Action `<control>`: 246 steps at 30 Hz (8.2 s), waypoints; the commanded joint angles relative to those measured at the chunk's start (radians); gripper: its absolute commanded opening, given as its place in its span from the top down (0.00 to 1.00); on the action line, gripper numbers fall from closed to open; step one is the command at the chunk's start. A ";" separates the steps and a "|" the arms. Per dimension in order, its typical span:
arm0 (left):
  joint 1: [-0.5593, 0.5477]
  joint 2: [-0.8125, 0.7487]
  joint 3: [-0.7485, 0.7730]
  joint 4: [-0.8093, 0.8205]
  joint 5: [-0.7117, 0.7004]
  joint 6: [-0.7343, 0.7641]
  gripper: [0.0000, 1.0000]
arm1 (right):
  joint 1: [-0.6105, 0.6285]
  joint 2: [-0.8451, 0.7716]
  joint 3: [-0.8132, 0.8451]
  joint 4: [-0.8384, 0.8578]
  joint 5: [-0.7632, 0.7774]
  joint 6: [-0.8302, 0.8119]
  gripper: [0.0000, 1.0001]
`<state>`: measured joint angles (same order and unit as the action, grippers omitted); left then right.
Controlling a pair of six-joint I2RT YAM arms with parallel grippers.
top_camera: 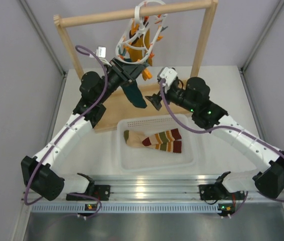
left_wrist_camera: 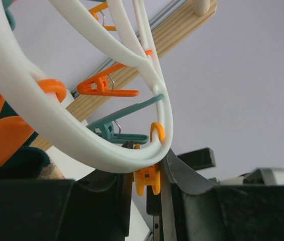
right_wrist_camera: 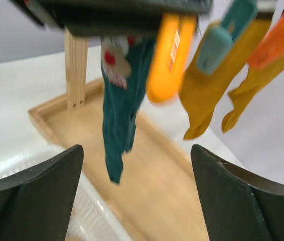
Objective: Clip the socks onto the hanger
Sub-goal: Open the clamp at the hanger, then pick up the sock from the bin, then clamp the sock onto the hanger, then open the clamp at the hanger.
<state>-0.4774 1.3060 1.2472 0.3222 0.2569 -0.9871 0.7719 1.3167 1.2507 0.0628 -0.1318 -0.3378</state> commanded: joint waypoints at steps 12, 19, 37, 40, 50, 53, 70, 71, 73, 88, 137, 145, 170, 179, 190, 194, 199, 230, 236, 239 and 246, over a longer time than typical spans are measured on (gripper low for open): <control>0.011 0.044 0.041 0.075 0.039 0.073 1.00 | -0.057 0.033 -0.117 -0.538 -0.451 -0.087 0.41; 0.016 0.047 0.037 0.081 0.047 0.073 1.00 | -0.094 0.105 -0.261 -0.506 -0.181 -0.268 0.61; 0.019 0.052 0.026 0.100 0.045 0.067 1.00 | -0.053 0.190 -0.306 -0.377 0.310 0.250 0.75; 0.020 0.053 0.026 0.100 0.047 0.067 1.00 | -0.039 0.203 -0.284 -0.408 0.334 0.331 0.75; 0.022 0.049 0.021 0.101 0.045 0.067 1.00 | -0.022 0.274 -0.319 -0.423 0.432 0.554 0.71; 0.020 0.047 0.014 0.101 0.045 0.065 1.00 | -0.026 0.273 -0.352 -0.367 0.468 0.574 0.56; 0.020 0.044 0.008 0.090 0.048 0.070 1.00 | -0.052 0.377 -0.313 -0.379 0.337 0.606 1.00; 0.020 0.042 0.003 0.090 0.050 0.068 1.00 | -0.052 0.350 -0.315 -0.374 0.339 0.596 1.00; 0.022 0.039 0.000 0.090 0.050 0.068 1.00 | -0.051 0.300 -0.323 -0.354 0.336 0.545 1.00; 0.031 0.022 0.000 0.121 0.160 0.091 1.00 | -0.017 -0.339 -0.438 -0.121 0.146 -0.278 1.00; 0.034 0.075 0.009 0.198 0.439 0.080 1.00 | -0.065 -0.151 -0.318 0.440 -0.361 -1.153 1.00; 0.033 0.079 0.014 0.179 0.443 0.088 1.00 | -0.069 -0.140 -0.309 0.463 -0.371 -1.164 1.00; 0.034 0.099 0.020 0.167 0.452 0.062 1.00 | -0.079 -0.070 -0.244 0.569 -0.364 -1.179 1.00; 0.034 0.105 0.020 0.199 0.466 0.031 0.87 | -0.088 -0.053 -0.234 0.592 -0.365 -1.187 1.00; 0.049 0.113 0.046 0.222 0.447 -0.016 0.55 | -0.095 -0.045 -0.221 0.597 -0.368 -1.185 1.00; 0.057 0.119 0.049 0.227 0.446 -0.033 0.54 | -0.098 -0.039 -0.218 0.601 -0.367 -1.185 1.00; 0.068 0.115 0.051 0.244 0.440 -0.048 0.45 | -0.098 -0.033 -0.208 0.608 -0.367 -1.187 1.00; 0.218 0.119 0.123 0.267 0.484 -0.004 0.78 | -0.227 -0.097 -0.097 0.299 -0.233 -0.376 0.37; 0.229 0.125 0.124 0.281 0.535 -0.007 0.80 | -0.240 -0.036 -0.017 0.367 -0.287 -0.083 0.43; 0.235 0.127 0.124 0.285 0.547 -0.007 0.80 | -0.241 0.009 0.029 0.368 -0.342 -0.017 0.42; 0.241 0.133 0.126 0.324 0.602 -0.019 0.80 | -0.241 0.113 0.098 0.462 -0.413 0.049 0.39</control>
<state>-0.2443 1.4372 1.3411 0.5434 0.8421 -0.9970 0.5335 1.3983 1.2758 0.4461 -0.4808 -0.3706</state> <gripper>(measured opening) 0.261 0.608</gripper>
